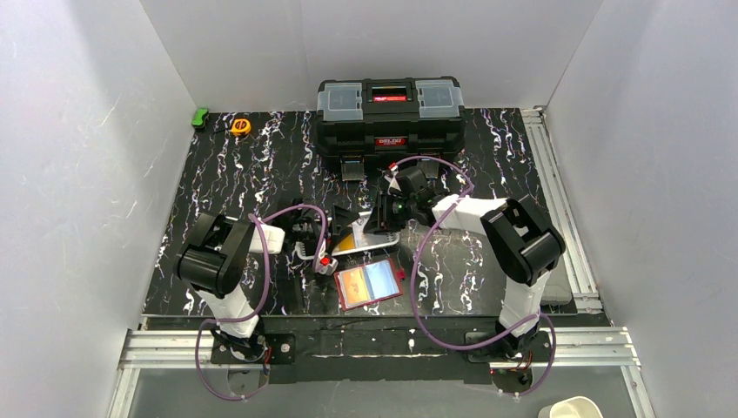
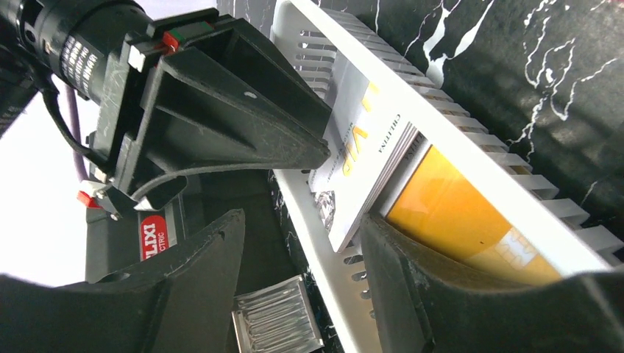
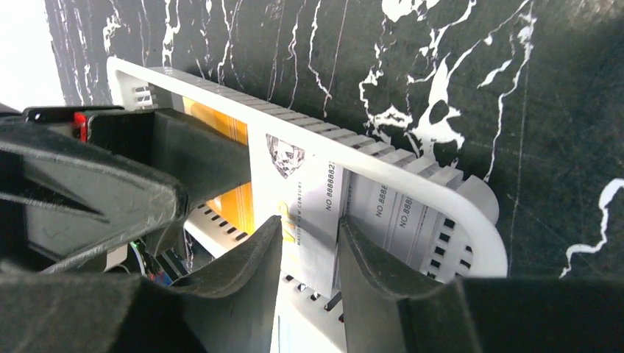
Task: Put the credit cards into the card holder
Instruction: Pick up the credit card from the storage box.
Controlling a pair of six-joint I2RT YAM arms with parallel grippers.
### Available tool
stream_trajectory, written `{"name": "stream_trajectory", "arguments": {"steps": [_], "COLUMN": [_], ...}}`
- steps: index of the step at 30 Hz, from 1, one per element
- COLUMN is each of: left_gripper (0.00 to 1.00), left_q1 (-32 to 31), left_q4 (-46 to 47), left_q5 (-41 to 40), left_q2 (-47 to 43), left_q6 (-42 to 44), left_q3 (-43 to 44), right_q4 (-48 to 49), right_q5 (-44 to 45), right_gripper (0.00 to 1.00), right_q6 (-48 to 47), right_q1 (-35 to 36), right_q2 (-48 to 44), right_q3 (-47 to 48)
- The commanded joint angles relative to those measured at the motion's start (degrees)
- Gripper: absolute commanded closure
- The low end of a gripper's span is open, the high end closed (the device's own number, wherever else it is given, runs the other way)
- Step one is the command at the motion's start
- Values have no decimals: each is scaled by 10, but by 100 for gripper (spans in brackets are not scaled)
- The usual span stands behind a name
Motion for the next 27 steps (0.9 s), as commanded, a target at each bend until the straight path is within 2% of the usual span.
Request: {"name": "stream_trajectory", "arguments": {"steps": [1, 13, 20, 23, 27], "left_gripper": [41, 41, 41, 42, 43], "left_q1": [-26, -23, -22, -21, -20], "left_q4": [-32, -34, -33, -36, -38], "left_q5": [56, 54, 52, 50, 48], "left_q2": [9, 10, 8, 7, 7], "left_q6": [297, 305, 304, 307, 309], "left_q3": [-12, -11, -16, -19, -18], "right_q4": [181, 261, 189, 121, 86], "right_q5": [-104, -172, -138, -96, -76], "right_gripper": [59, 59, 58, 54, 50], "right_q6": [29, 89, 48, 22, 16], "right_q1": [29, 17, 12, -1, -30], "right_q2": [-56, -32, -37, -57, -64], "right_q3": [-6, -7, -11, -12, -24]}}
